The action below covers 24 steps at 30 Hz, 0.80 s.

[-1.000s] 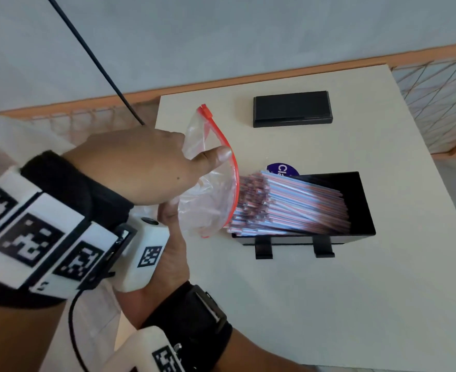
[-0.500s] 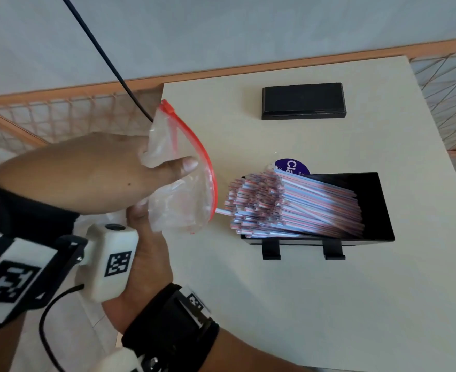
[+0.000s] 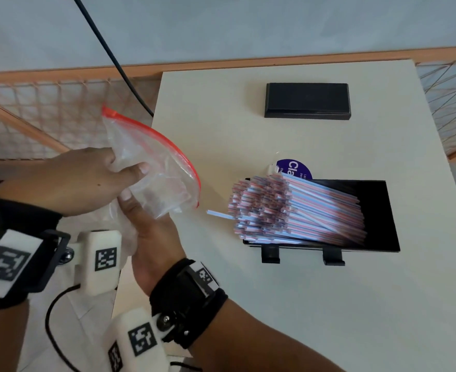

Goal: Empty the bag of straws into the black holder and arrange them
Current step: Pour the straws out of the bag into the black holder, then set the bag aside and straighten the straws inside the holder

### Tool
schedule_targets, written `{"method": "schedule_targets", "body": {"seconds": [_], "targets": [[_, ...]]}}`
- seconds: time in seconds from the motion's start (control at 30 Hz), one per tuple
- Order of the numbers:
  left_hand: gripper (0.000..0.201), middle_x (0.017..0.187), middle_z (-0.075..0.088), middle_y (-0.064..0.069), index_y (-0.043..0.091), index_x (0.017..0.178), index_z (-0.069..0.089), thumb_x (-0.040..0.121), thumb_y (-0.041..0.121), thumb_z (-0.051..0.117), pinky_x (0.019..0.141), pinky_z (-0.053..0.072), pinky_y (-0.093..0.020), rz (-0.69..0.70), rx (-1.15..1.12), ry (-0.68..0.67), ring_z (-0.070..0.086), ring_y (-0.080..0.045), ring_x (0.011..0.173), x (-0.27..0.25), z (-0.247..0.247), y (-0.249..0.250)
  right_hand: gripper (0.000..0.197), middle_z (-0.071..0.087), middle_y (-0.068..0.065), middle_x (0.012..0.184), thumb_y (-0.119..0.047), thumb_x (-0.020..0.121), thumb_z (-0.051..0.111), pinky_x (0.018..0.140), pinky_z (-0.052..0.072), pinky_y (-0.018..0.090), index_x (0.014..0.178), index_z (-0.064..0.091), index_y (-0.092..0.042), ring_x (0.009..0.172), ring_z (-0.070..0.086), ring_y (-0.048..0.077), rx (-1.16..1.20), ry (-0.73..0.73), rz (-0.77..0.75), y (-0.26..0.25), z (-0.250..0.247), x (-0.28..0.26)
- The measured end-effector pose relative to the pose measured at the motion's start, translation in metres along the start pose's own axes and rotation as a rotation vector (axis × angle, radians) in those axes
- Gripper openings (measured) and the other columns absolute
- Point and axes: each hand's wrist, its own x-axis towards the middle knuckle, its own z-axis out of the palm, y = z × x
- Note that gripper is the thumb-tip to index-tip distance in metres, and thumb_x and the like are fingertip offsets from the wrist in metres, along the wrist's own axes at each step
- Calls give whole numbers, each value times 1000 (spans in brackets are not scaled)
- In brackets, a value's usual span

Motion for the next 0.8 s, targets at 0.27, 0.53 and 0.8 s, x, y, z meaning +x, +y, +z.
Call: {"method": "schedule_targets", "body": {"seconds": [0.27, 0.53, 0.8], "targets": [[37, 98, 76, -7, 21, 103, 74, 103, 51, 53, 83, 58, -45, -143, -579, 83, 73, -30, 85, 63, 85, -34, 120, 38, -7, 163, -84, 62, 73, 120, 29, 31, 158, 29, -29, 148, 37, 11, -575, 292, 48, -19, -54, 15], [34, 108, 79, -11, 14, 118, 73, 97, 40, 67, 85, 60, -44, -295, -1131, -76, 75, -25, 81, 110, 174, -39, 91, 36, 6, 165, -61, 96, 57, 118, 31, 35, 164, 10, -25, 149, 37, 26, -1183, 333, 159, -33, -120, -25], [68, 130, 69, -12, 21, 125, 70, 95, 75, 41, 106, 48, -46, -129, -880, -175, 64, -36, 118, 101, 188, -5, 78, 35, -7, 165, -59, 97, 56, 116, 31, 28, 162, 20, -34, 147, 41, 17, -1473, 133, 236, -74, -119, -90]]}}
